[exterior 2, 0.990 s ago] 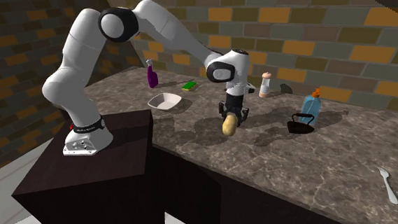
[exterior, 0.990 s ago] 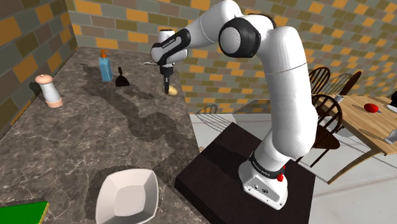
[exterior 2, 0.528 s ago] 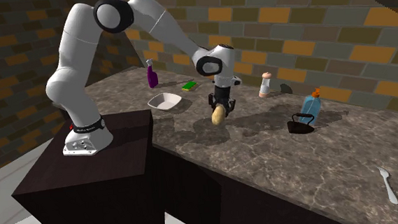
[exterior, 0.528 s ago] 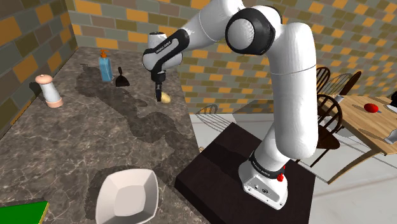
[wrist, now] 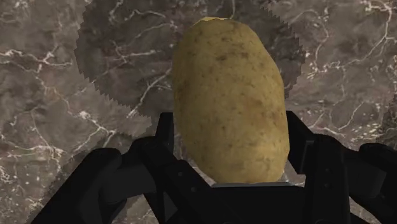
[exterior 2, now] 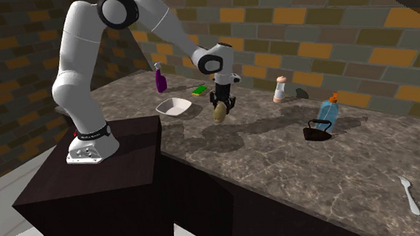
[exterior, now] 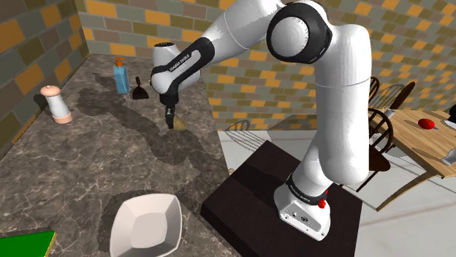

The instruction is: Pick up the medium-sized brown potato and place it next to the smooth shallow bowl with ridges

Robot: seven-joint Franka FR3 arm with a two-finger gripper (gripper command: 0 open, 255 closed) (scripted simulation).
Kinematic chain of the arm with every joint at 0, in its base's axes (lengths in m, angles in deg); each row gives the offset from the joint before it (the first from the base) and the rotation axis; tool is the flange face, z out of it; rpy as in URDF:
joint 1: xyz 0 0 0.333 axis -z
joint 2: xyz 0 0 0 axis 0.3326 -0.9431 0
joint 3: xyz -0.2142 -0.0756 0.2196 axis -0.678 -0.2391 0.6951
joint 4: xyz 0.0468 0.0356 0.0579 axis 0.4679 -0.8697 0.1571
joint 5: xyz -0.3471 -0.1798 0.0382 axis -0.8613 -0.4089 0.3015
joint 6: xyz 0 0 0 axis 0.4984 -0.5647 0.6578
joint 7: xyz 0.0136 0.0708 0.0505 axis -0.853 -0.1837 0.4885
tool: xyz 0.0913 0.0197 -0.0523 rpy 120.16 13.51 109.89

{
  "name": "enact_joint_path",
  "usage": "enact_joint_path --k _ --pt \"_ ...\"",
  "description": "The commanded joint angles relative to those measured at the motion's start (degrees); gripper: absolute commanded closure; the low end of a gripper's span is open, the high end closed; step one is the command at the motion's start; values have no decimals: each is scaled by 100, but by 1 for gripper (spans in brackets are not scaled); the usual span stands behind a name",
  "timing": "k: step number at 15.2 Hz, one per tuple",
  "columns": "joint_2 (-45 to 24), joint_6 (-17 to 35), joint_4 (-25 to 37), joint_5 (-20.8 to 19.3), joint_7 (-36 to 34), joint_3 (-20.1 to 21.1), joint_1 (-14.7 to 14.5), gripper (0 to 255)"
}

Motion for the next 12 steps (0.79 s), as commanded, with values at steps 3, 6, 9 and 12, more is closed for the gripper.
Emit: enact_joint_path --k 3,6,9,12 --pt "145 34 -185 -42 -508 102 -388 255" --pt "183 46 -238 -65 -887 189 -673 255" --pt "184 36 -230 -86 -1265 279 -954 255" --pt "148 2 -162 -105 -1641 370 -1233 255"
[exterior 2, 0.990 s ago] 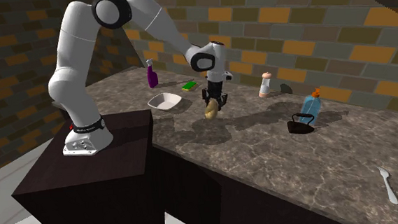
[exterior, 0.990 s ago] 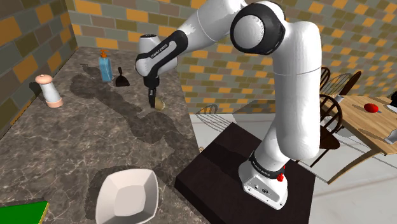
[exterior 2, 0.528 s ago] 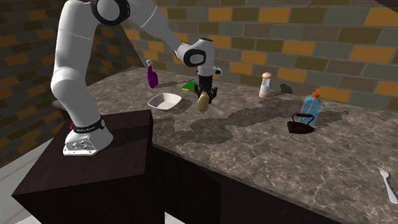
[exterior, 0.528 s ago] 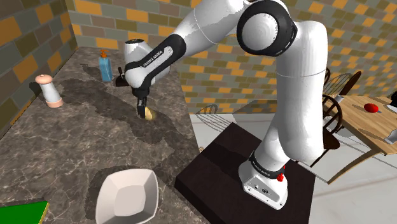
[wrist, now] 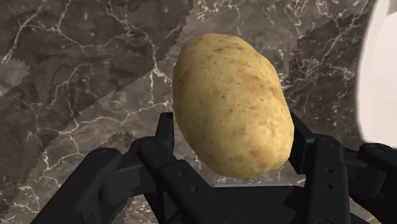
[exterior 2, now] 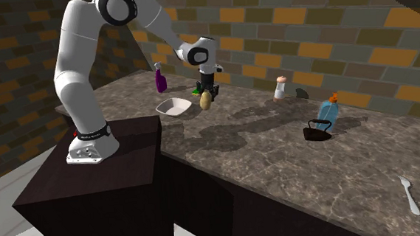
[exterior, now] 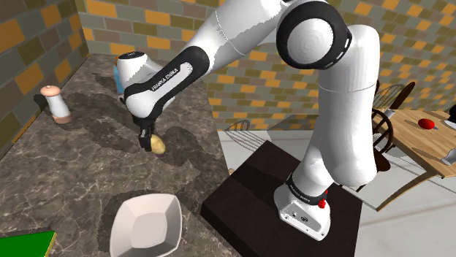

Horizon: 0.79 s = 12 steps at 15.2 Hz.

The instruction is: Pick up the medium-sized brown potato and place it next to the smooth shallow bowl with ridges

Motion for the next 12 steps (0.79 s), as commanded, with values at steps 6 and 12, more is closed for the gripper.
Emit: enact_joint_path --k 6,12 --pt "-211 -143 355 -42 -870 207 -641 255" --pt "-506 -356 867 -77 -1508 350 -1126 255"
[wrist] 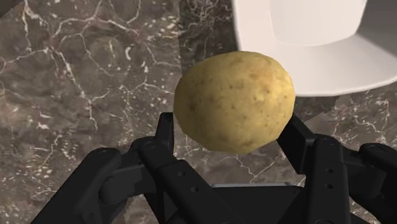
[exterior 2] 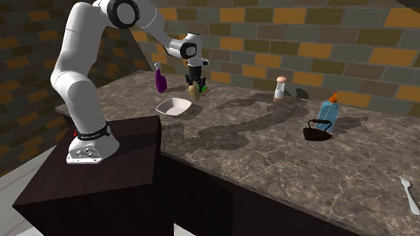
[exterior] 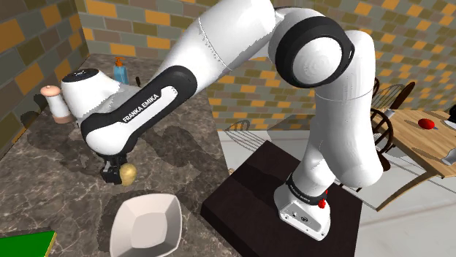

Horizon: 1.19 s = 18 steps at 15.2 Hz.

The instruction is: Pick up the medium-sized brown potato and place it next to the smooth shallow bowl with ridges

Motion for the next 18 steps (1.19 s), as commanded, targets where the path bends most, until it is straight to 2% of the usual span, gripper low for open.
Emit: enact_joint_path --k 1,18 --pt "-132 -27 161 -4 -98 18 -70 255" --pt "-1119 796 325 1 -88 21 -69 255"
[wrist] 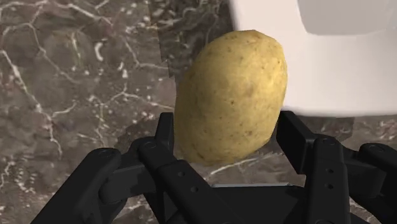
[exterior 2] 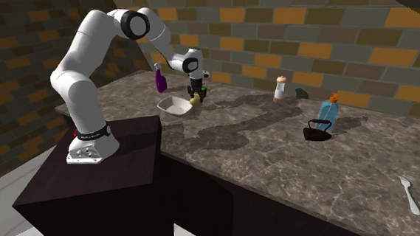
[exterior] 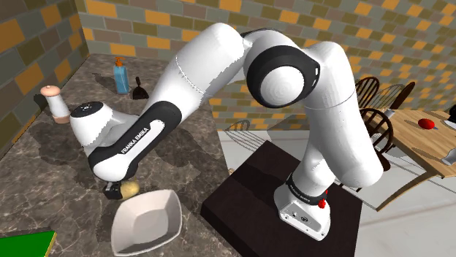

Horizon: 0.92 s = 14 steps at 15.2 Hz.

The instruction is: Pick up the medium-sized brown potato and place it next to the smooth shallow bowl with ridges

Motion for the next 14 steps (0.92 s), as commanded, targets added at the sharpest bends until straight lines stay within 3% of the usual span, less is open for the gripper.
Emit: enact_joint_path --k 1,13,14 --pt "-152 88 29 2 -11 12 -17 255" --pt "-416 252 129 3 -8 12 -17 255" --pt "-432 268 129 3 -2 12 -11 0"
